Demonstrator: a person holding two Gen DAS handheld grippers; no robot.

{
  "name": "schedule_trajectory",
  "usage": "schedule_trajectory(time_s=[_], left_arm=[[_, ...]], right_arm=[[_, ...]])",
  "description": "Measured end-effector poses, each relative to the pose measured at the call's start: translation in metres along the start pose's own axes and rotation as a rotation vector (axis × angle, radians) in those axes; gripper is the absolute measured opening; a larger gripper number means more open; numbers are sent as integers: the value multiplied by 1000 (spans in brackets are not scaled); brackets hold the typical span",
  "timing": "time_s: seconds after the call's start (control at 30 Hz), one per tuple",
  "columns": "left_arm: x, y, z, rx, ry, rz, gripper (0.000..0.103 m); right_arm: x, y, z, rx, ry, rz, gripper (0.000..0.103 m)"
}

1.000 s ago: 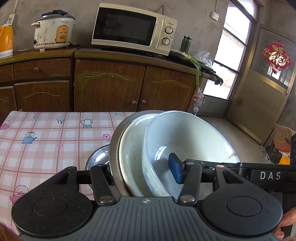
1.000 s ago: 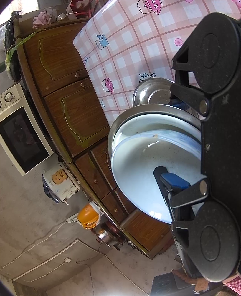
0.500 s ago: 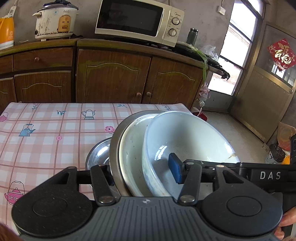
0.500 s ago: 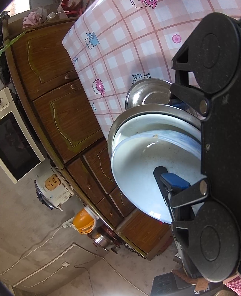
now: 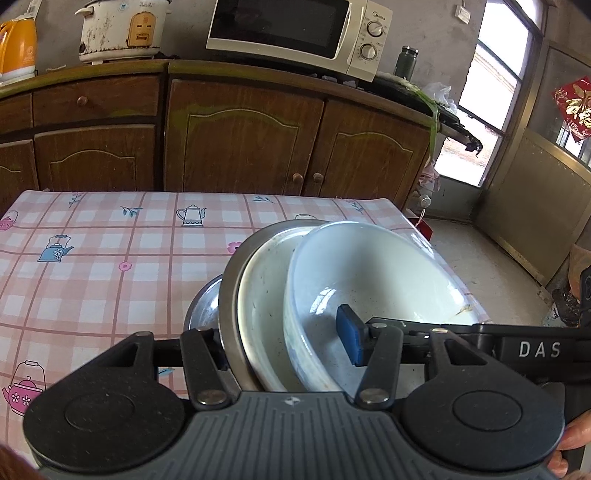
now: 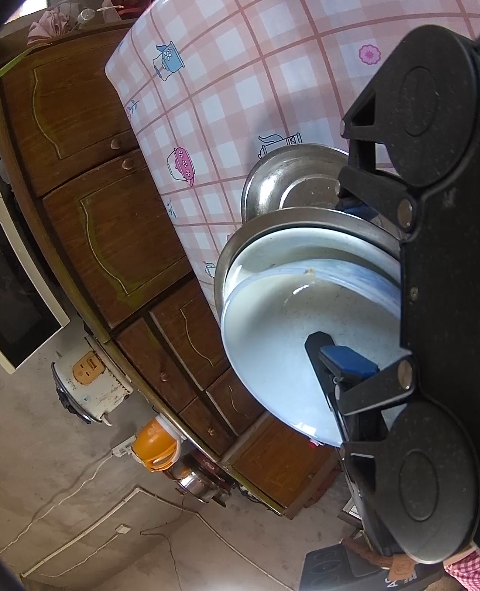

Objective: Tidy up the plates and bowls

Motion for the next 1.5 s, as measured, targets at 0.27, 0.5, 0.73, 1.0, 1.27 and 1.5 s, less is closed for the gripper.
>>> schedule_trajectory(time_s=[0.27, 0.5, 0.73, 1.0, 1.27, 1.5], left_arm=[[21, -13, -12, -24, 8, -43, 53], [36, -21, -20, -38, 8, -72, 53], [47, -24, -23, -49, 1, -86, 53], [61, -28, -25, -61, -9, -102, 53], [71, -32, -29, -78, -14, -113, 53], [77, -33, -30, -104, -23, -106, 54]], right_arm=[[27, -6, 16, 19, -6, -38, 82], [46, -11, 29, 31, -15, -65, 82], [57, -10, 37, 34, -27, -77, 82], [67, -10, 47, 38, -43, -83, 82], [77, -10, 53, 37, -55, -90, 82], [81, -6, 56, 16, -70, -85, 82]])
Point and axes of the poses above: each gripper's, at about its wrist camera, not at the fingertips, and x roughly the way its jaws point, z to its right, y to its top, the point moved 9 cm from there along x, roughly the way its jaws point, and after that the axes turned 7 degrees about x, right-handed, at the moved point
